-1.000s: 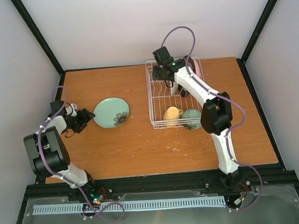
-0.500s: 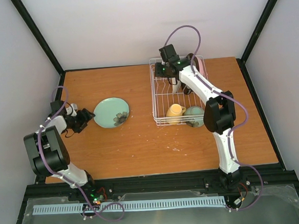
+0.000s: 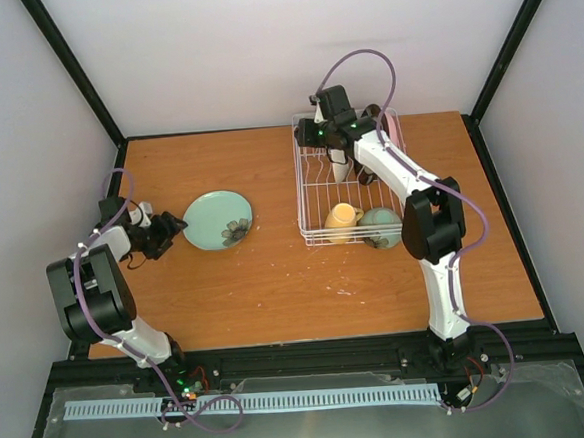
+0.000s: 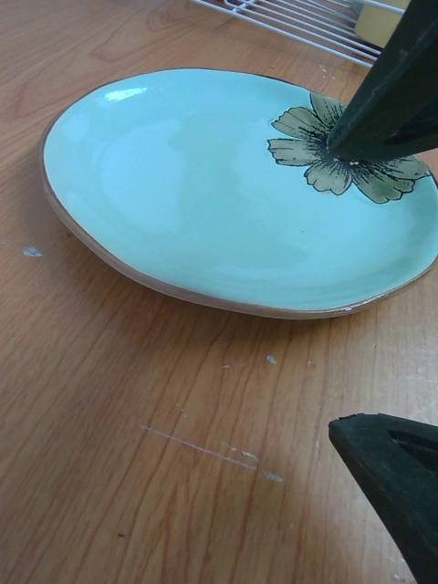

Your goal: Load the mixed dishes into the dish rack

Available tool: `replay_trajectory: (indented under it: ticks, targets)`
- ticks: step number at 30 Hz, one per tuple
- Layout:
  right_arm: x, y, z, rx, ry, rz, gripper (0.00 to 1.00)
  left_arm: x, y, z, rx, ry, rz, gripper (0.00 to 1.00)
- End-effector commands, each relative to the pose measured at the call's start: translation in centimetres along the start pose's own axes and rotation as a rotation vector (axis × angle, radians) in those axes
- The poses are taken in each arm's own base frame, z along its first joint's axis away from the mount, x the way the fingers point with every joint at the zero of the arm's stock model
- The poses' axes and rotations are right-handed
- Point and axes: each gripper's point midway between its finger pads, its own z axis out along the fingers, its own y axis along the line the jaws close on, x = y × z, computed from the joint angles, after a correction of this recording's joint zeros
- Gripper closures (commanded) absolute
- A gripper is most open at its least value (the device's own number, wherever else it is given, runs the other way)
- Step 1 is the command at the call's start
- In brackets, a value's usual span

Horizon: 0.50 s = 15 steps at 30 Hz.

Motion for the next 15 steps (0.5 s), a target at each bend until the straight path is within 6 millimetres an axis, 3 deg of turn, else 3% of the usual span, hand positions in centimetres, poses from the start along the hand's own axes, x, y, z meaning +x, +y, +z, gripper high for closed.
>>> replay_trajectory:
  ticks: [1,15]
  targets:
    - [-0.2,-0.7,0.0,-0.027,-0.014,-0.007,0.48,-0.2,-0.2,0.2,0.030,-0.002,-0.013,0.24]
    - [-0.6,1.6,-0.4,-0.148,-0.028,-0.016,0.48,0.3,-0.3,0.2,0.046,0.008,-0.014,0.24]
